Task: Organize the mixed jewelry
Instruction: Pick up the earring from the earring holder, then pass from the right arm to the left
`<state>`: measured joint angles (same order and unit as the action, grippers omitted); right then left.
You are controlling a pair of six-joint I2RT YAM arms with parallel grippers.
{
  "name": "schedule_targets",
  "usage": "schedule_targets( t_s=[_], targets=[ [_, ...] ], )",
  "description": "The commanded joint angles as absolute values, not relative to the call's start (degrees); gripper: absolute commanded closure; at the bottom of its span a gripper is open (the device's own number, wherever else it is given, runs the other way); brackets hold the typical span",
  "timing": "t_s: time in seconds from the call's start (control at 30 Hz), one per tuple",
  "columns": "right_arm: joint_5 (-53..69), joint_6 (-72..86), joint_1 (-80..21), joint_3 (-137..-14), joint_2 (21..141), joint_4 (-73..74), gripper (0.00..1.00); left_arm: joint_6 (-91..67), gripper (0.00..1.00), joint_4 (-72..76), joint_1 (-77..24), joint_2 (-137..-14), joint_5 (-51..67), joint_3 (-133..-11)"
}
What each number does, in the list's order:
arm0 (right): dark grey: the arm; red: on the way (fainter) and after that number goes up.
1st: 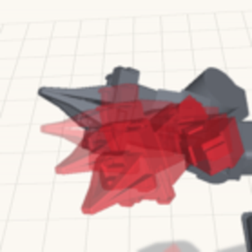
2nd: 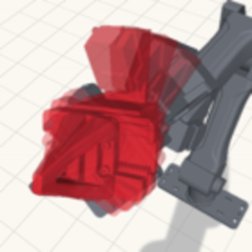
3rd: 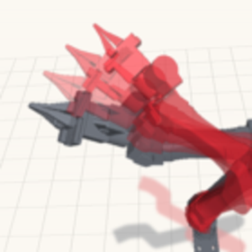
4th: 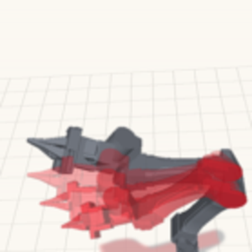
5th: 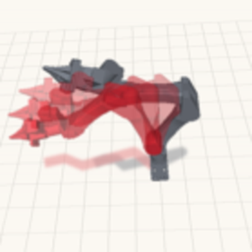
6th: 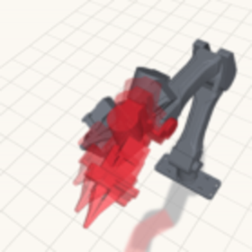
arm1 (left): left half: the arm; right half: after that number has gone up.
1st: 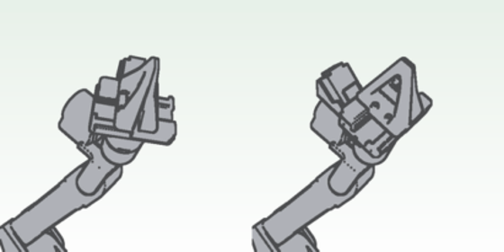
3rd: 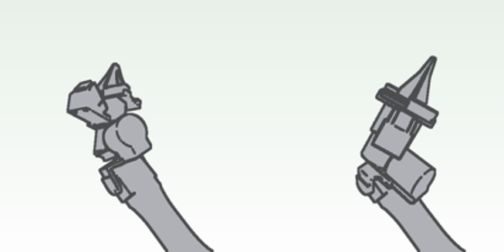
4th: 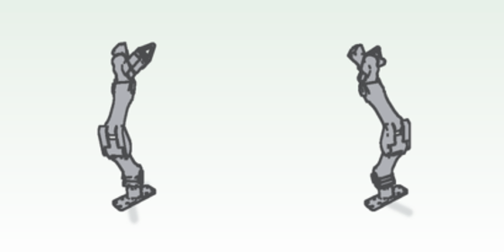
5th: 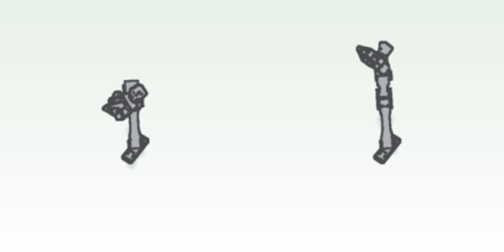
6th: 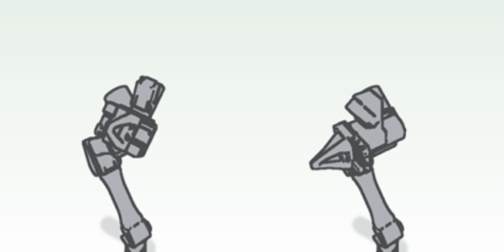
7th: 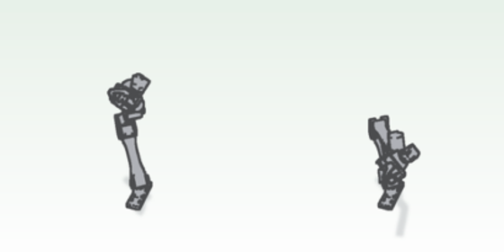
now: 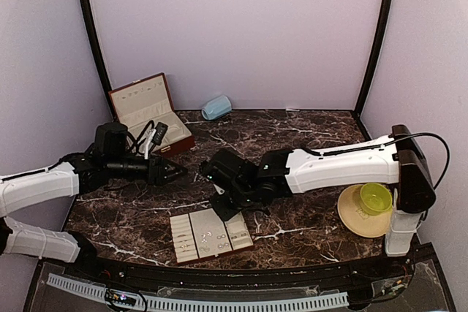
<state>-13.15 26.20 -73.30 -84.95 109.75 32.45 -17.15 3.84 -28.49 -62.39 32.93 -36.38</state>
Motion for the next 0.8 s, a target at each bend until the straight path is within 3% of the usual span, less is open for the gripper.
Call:
schedule_targets(
  t_s=[0.0, 0.4, 0.77],
  targets=[
    [-15.76, 26.17, -71.41, -82.64, 106.12, 27.36, 1.00, -25.38, 0.47, 10.29, -31.59, -63.38, 39.99, -33.40],
    [-15.93, 24.95, -70.56, -81.43, 103.51, 23.80, 1.00, -39.23, 0.48, 16.55, -39.12, -71.99, 42.72, -32.70],
    [-15.08, 24.52, -70.49, -80.57, 102.61, 22.45, 1.00, -41.75, 0.60, 19.29, -41.02, -78.96, 43.76, -35.05]
  ],
)
